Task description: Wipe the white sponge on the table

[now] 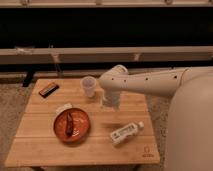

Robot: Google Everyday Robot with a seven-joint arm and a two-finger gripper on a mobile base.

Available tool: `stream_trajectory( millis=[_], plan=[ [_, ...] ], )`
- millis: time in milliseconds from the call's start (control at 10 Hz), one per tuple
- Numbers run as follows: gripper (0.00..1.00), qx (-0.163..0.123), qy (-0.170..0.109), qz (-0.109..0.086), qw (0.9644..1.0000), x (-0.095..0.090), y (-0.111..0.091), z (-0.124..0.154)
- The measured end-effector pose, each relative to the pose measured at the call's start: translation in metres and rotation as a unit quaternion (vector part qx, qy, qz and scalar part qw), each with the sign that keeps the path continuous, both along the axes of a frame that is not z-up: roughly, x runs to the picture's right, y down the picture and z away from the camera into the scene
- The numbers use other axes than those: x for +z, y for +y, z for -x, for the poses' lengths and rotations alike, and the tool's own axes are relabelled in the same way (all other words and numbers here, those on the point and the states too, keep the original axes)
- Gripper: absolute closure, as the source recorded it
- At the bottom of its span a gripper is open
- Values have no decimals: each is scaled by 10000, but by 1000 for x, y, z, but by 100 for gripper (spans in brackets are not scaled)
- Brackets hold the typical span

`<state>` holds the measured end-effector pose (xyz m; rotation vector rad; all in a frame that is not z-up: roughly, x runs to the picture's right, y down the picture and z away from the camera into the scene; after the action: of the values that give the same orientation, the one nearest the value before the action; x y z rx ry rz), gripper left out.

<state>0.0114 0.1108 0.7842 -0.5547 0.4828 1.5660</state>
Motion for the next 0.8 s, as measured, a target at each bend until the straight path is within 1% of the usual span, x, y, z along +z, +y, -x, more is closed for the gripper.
stream_trajectory(
  millis=[100, 200, 400, 500, 600, 800],
  plan=[
    [35, -77, -30, -9, 10000, 3, -1, 9],
    [35, -205, -34, -13, 9998, 10, -5, 28],
    [35, -373, -4, -12, 9993, 24, -9, 54],
    [35, -487, -3, -20, 9988, 36, -13, 74],
    [35, -527, 2, -37, 9986, 44, -17, 84],
    [35, -545, -46, -53, 9985, 54, -23, 103]
  ],
)
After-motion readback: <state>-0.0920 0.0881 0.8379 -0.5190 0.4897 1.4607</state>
